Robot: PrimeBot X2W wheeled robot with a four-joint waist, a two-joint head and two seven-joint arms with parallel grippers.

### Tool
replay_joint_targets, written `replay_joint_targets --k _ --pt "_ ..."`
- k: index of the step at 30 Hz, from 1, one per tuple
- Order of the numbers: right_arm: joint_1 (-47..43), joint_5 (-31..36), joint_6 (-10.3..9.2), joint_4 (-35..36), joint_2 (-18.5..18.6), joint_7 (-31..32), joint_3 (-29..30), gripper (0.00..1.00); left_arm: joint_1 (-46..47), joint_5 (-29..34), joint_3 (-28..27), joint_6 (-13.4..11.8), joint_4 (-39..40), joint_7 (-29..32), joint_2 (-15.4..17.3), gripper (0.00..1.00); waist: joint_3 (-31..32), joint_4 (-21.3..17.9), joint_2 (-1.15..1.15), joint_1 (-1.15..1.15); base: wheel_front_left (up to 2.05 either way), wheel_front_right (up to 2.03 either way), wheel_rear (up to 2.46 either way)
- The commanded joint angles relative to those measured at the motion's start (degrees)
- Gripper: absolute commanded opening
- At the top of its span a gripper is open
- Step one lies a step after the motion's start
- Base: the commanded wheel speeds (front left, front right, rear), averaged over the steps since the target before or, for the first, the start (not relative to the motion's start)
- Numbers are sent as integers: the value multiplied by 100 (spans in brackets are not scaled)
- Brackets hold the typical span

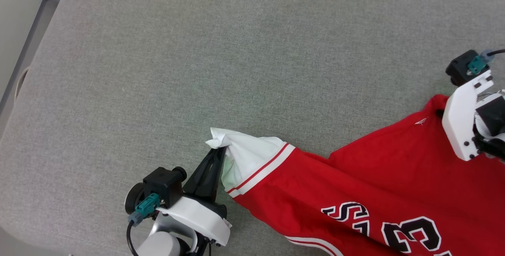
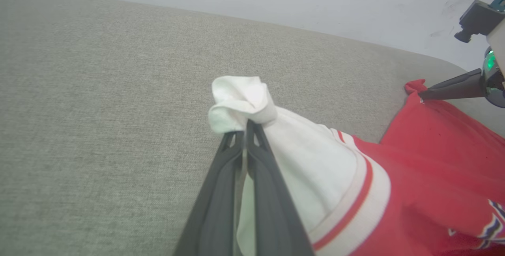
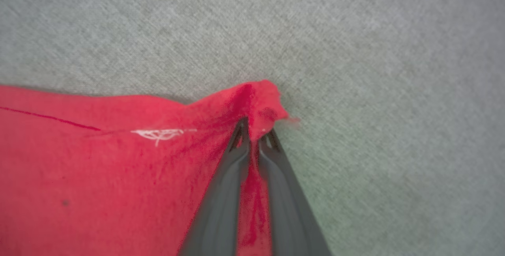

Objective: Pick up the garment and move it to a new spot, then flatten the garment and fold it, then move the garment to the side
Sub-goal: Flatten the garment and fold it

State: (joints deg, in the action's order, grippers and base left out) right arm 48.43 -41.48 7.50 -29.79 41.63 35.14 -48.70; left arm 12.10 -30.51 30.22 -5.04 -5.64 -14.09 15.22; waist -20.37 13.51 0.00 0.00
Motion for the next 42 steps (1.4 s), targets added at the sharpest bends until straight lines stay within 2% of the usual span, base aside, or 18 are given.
replay_joint_targets --k 1,10,21,33,42 --pt "-24 -88 -3 -135 -131 -167 -203 0 32 -17 -36 13 -47 -25 42 0 110 -63 0 0 0 0 0" --pt "331 -518 -4 -98 -37 -1349 -348 0 -31 60 -83 -8 -20 92 377 0 705 -327 0 0 0 0 0" --pt "531 -730 -4 113 125 -2700 -87 0 711 208 -242 88 353 572 891 0 1239 -592 0 0 0 0 0" --pt "894 -528 -4 602 152 -3076 638 0 2312 381 -453 332 505 1093 1210 0 1302 -784 0 0 0 0 0" --pt "1562 -125 -4 800 58 -2714 1306 0 3927 438 -522 612 20 1342 1075 0 783 -866 0 0 0 0 0"
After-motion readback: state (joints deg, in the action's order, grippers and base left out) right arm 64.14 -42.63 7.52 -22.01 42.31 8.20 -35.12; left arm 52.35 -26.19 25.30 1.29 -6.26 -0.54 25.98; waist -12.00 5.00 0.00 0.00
